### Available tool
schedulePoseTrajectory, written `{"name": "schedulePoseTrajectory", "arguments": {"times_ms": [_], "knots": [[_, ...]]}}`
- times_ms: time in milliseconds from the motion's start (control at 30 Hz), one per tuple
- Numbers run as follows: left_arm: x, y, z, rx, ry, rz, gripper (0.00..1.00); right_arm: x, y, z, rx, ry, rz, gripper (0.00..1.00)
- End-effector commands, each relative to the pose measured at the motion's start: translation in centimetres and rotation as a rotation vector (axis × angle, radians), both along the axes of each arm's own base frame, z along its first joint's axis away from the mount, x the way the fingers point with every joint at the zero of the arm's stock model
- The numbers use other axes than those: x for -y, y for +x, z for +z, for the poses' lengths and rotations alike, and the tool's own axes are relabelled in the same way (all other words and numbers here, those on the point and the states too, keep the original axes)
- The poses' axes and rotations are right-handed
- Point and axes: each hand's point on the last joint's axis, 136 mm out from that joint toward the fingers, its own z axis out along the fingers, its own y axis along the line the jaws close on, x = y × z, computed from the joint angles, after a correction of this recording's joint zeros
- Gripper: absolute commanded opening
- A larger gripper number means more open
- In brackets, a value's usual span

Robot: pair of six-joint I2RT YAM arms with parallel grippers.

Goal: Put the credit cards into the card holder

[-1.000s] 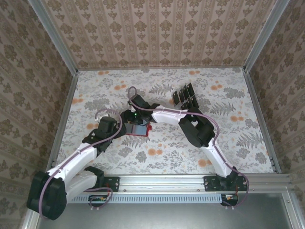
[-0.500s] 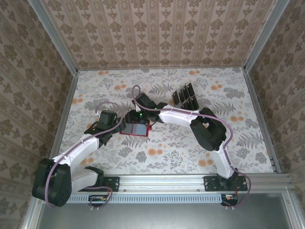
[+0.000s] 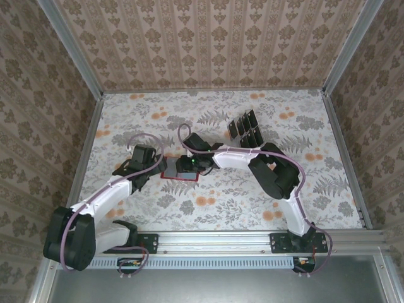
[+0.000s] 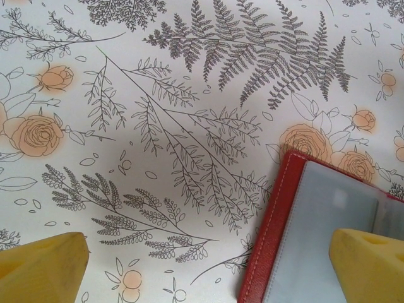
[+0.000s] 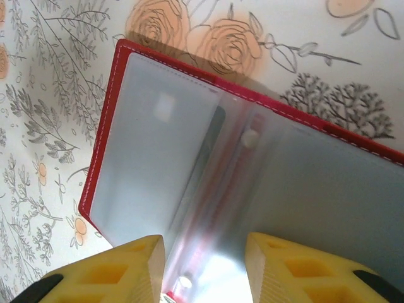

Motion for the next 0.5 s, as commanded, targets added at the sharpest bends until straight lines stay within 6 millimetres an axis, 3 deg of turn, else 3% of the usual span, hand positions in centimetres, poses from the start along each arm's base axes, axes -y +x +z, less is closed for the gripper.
{"name": "schedulePoseTrajectory", "arguments": {"times_ms": [0, 467], "knots": [[0.7, 0.5, 1.0, 0.016, 0.000, -0.030, 1.00, 2.8, -1.1, -2.0, -0.036, -0.095, -0.021, 0.42], [2.3, 0.3, 0.4, 0.006, -0.009, -0.062, 1.00, 5.6, -1.9, -1.6, -0.033, -0.118, -0.012, 0.42]]}}
